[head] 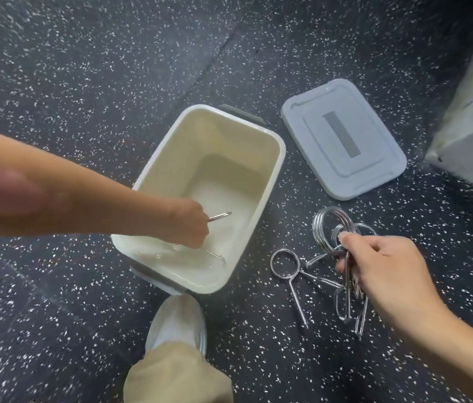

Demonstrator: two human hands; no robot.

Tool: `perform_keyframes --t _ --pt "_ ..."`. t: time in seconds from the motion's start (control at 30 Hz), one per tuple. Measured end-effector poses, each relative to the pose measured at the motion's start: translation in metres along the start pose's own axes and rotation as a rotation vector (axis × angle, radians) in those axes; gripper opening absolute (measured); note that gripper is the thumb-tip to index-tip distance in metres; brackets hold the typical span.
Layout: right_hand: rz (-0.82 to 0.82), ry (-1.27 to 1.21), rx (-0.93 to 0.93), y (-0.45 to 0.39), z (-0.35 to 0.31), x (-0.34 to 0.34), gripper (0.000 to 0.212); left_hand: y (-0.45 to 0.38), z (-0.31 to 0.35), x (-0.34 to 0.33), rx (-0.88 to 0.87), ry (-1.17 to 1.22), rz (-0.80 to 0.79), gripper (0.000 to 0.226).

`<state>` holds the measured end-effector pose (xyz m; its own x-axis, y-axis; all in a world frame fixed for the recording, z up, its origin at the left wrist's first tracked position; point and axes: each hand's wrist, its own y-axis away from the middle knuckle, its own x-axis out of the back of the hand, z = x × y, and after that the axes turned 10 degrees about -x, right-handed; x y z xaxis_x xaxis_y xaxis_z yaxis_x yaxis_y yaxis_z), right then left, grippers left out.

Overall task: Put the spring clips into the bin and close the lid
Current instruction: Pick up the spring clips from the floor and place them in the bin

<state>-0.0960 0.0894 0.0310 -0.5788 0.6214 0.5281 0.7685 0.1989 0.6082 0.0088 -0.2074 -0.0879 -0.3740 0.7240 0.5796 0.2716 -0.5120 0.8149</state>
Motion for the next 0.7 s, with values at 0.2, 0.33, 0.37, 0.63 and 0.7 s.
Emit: perform_keyframes --t 0.2,0.33,0.37,0.63,0.7 --pt "-0.022 -0.007 0.06 -0.014 -0.024 -0.014 0.054 -0.011 -0.005 -0.001 -0.075 -0.113 0.028 0.023" --pt "-0.039 -0.024 0.108 -0.023 -0.054 -0.024 0.054 -0.008 -0.007 -0.003 -0.001 -0.089 0.046 0.025" --pt "-0.048 -0.022 0.121 -0.025 -0.063 -0.027 0.052 -0.006 -0.007 -0.004 0.036 -0.072 0.042 0.023" --pt "-0.071 0.095 0.312 -0.037 -0.14 -0.059 0.047 0.025 0.004 0.001 0.308 0.221 0.335 0.018" --pt "-0.089 0.177 0.338 -0.042 -0.157 -0.073 0.043 0.039 0.015 0.003 0.36 0.302 0.478 0.009"
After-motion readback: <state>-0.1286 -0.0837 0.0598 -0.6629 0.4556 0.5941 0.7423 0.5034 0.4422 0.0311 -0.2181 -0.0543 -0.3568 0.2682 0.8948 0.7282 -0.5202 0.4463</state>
